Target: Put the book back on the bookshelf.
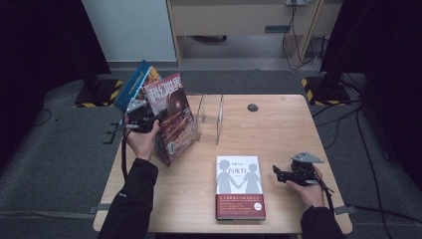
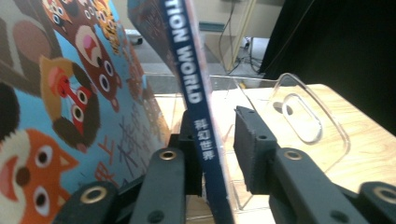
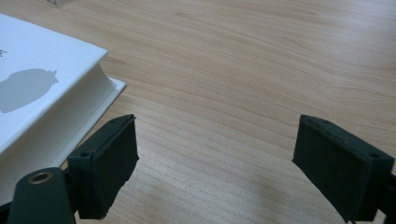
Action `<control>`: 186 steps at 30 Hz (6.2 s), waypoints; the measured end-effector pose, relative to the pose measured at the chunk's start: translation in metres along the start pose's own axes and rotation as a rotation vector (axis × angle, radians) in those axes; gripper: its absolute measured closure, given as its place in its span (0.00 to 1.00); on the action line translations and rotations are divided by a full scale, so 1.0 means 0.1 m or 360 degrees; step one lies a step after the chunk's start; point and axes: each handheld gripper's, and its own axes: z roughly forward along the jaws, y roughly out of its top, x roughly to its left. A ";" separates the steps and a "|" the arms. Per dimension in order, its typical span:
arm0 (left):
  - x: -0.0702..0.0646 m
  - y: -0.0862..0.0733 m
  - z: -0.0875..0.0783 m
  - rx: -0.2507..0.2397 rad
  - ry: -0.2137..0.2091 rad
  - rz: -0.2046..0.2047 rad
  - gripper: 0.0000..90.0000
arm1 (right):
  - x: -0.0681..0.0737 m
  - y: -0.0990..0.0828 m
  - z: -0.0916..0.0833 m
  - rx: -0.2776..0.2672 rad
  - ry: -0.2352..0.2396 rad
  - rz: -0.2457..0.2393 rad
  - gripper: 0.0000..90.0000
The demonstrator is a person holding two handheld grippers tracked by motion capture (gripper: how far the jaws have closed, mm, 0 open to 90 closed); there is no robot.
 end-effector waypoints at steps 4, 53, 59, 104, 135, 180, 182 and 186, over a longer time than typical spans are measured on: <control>0.02 0.07 0.04 -0.0001 0.0005 -0.0011 0.80 | 0.00 0.00 0.00 0.0000 0.0007 -0.0005 0.15; -0.02 0.14 0.51 -0.0417 -0.0044 -0.0141 0.93 | -0.07 -0.01 -0.01 -0.0003 -0.0008 0.0009 0.16; -0.03 0.09 0.49 -0.0361 -0.0022 -0.0102 0.93 | -0.06 -0.02 -0.01 -0.0003 -0.0011 0.0002 0.16; -0.07 0.06 0.22 -0.0262 -0.0042 -0.0045 0.93 | -0.07 -0.01 -0.02 -0.0007 -0.0010 0.0009 0.16; 0.00 -0.14 0.32 -0.0333 0.0037 -0.0090 0.90 | -0.08 -0.01 -0.02 -0.0010 -0.0013 -0.0006 0.16; 0.00 0.04 0.06 -0.0259 0.0207 0.0059 0.65 | -0.07 0.01 -0.06 -0.0027 0.0001 0.0013 0.16; -0.01 0.05 -0.01 -0.0270 0.0210 0.0082 0.63 | -0.06 0.02 -0.06 -0.0035 0.0002 0.0010 0.16; -0.02 0.09 -0.21 -0.0330 0.0186 0.0114 0.57 | -0.06 0.03 -0.07 -0.0045 0.0010 0.0022 0.16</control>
